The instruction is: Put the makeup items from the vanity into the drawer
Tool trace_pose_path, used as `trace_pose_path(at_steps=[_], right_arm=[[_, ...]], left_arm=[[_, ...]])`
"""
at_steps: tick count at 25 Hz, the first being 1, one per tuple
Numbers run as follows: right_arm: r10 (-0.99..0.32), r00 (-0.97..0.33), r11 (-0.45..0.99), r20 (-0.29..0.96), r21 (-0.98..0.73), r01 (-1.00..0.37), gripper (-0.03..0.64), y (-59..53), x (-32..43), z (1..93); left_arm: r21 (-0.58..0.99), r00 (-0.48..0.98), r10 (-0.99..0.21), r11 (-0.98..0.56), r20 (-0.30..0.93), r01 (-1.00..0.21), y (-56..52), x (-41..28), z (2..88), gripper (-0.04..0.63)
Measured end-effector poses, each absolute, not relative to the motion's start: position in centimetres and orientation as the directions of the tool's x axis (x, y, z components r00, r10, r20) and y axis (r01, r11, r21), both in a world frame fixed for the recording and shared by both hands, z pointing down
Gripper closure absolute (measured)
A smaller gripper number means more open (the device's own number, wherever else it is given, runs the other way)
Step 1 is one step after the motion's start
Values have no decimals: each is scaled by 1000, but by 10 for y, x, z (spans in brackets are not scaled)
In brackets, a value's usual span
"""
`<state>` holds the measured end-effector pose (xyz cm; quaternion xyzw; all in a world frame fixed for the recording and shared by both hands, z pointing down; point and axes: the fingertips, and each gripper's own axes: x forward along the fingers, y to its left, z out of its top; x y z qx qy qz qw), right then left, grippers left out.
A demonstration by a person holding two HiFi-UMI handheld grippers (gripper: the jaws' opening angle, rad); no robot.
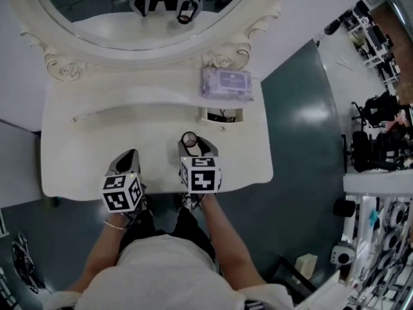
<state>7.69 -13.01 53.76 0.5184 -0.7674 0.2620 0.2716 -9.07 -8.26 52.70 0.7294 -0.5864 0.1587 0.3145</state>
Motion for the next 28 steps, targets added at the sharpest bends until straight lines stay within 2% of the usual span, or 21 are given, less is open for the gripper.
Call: trace_pose_path(at_steps=[11,28], right_arm=[[-718,-225,200,659,-114,-973,400,-120,141,518],[-723,-216,148,656,-159,-976,400,-156,189,519]], left_arm=[[271,408,-739,-306,537,-912,-116,-11,498,592],[247,442,-711,-368,546,-896,-153,40,500,592]])
